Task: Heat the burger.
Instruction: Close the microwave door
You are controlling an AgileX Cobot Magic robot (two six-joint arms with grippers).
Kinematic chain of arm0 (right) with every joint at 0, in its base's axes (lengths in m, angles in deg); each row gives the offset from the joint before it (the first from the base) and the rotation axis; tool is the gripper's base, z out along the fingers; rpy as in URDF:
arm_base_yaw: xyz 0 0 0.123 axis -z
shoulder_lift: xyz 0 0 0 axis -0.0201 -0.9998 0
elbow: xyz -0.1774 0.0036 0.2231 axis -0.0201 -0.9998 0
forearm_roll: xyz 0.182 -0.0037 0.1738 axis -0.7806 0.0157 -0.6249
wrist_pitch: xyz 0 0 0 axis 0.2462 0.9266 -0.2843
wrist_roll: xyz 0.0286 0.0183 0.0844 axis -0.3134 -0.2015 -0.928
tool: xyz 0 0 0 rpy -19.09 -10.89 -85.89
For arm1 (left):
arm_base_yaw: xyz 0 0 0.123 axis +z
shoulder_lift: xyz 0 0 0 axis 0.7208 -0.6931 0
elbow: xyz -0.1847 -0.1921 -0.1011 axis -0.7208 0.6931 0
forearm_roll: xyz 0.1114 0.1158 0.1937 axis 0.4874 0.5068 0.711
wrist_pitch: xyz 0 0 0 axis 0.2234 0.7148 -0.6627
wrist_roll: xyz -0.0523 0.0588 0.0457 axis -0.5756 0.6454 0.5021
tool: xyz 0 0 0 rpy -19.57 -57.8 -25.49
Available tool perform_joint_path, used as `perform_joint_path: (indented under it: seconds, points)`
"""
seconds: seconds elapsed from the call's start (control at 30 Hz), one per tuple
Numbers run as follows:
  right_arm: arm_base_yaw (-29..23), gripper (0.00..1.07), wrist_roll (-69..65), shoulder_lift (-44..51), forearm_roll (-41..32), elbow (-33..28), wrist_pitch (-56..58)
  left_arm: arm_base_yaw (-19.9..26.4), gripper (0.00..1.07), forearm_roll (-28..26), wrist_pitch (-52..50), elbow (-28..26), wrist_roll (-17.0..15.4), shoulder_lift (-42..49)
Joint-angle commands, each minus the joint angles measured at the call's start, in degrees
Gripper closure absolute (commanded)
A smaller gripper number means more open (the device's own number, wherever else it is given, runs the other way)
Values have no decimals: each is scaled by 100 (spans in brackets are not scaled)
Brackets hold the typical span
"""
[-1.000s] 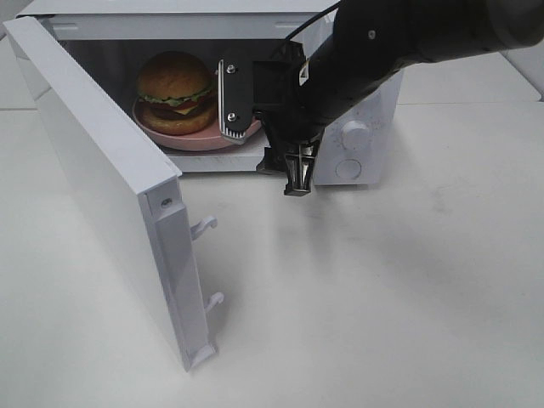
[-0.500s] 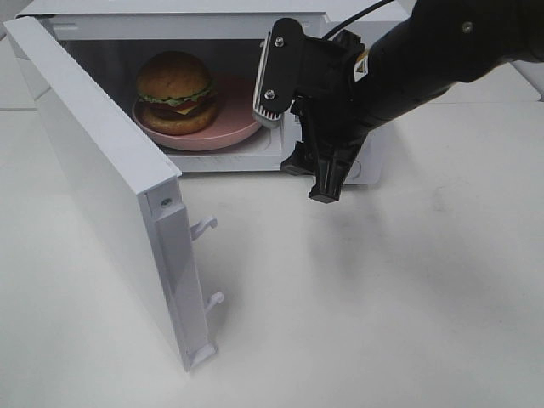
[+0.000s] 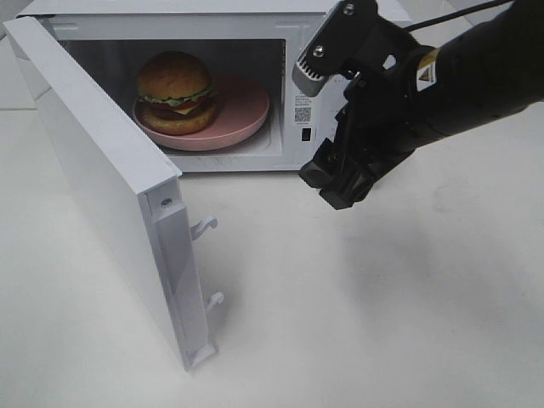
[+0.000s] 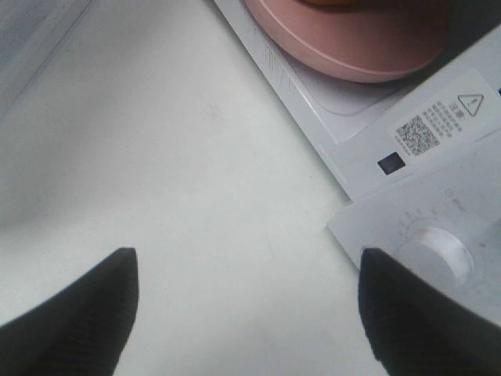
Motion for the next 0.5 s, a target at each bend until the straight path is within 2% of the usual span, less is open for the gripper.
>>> perform_joint_path:
  seconds: [0.03, 0.23, 0.5]
  points:
    - [29, 31, -430, 384, -29, -304, 115, -29, 7, -29, -74, 6, -6, 29]
    - [29, 31, -854, 1112, -29, -842, 602, -29, 7, -29, -74, 6, -6, 29]
    - [29, 31, -1438, 1902, -29, -951, 1707, -29, 7, -29, -74, 6, -6, 29]
